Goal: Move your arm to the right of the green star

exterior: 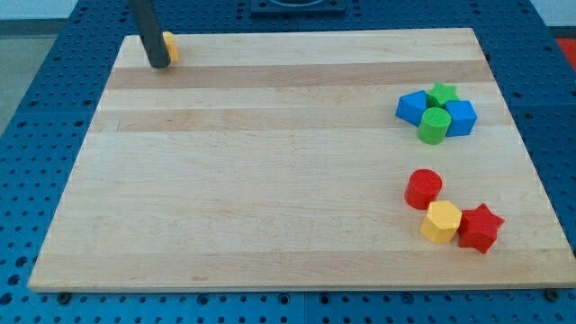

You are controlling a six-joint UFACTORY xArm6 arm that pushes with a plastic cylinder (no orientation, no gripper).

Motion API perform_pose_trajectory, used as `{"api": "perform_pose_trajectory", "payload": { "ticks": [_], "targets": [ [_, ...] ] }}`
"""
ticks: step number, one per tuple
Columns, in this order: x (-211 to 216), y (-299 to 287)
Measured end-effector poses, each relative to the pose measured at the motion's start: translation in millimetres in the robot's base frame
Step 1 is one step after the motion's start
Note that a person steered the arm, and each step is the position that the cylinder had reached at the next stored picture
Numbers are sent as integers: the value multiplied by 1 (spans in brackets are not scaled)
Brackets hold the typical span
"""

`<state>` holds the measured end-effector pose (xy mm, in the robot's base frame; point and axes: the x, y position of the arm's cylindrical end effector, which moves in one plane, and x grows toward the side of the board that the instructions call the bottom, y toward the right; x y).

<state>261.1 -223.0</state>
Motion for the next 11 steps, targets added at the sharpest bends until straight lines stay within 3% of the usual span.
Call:
{"api": "perform_pose_trajectory", "payload": {
  "ticks": [2,4,11],
  "targets": [
    [5,0],
    [21,56],
    [31,451]
  ]
}}
